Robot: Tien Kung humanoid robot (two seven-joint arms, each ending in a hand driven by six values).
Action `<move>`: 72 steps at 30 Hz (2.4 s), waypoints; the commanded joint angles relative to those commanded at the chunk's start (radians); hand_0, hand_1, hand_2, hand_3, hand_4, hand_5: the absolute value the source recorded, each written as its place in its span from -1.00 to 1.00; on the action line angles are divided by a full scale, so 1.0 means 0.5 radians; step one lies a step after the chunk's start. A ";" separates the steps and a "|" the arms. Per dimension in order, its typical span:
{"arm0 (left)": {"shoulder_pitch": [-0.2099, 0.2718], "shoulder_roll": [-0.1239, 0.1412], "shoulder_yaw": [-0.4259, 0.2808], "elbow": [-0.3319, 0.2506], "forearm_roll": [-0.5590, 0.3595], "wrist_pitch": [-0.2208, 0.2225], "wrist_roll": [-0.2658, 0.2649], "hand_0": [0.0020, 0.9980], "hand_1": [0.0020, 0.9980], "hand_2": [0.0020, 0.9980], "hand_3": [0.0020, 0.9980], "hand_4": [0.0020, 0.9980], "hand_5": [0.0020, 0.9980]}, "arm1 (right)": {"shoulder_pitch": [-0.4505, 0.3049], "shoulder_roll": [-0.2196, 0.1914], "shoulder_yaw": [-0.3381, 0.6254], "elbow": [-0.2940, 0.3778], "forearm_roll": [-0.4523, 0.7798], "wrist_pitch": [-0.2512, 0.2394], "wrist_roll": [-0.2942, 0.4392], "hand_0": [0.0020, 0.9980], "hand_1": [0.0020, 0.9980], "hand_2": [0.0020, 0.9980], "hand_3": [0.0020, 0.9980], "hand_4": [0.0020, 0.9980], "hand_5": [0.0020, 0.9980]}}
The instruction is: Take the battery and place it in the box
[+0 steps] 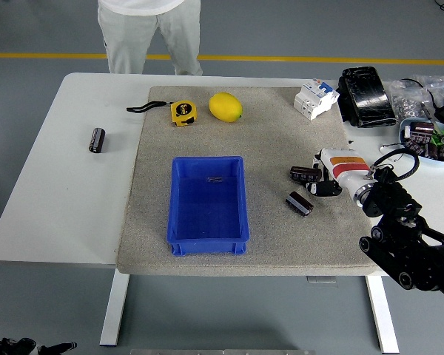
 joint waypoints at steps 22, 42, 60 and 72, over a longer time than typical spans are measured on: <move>0.014 0.006 -0.054 0.002 0.071 -0.010 0.005 0.56 0.60 0.66 0.36 0.51 0.31 | 0.019 -0.033 0.036 0.086 0.074 0.161 0.114 -0.02 0.05 0.10 0.01 0.70 -0.38; 0.013 0.008 -0.069 0.001 0.095 -0.010 0.012 0.56 0.60 0.66 0.36 0.51 0.31 | 0.048 -0.005 0.041 0.129 0.083 0.214 0.108 -0.03 0.07 0.12 0.02 0.68 -0.38; -0.001 0.009 -0.045 -0.002 0.065 -0.006 0.015 0.55 0.60 0.66 0.36 0.51 0.30 | 0.049 0.045 0.004 0.082 0.108 0.126 0.072 -0.11 -0.08 -0.02 -0.05 0.66 -0.38; -0.001 0.008 -0.036 -0.004 0.056 -0.006 0.017 0.56 0.60 0.66 0.36 0.51 0.30 | 0.051 0.056 -0.012 0.059 0.109 0.034 0.023 -0.37 -0.21 -0.14 -0.10 0.60 -0.83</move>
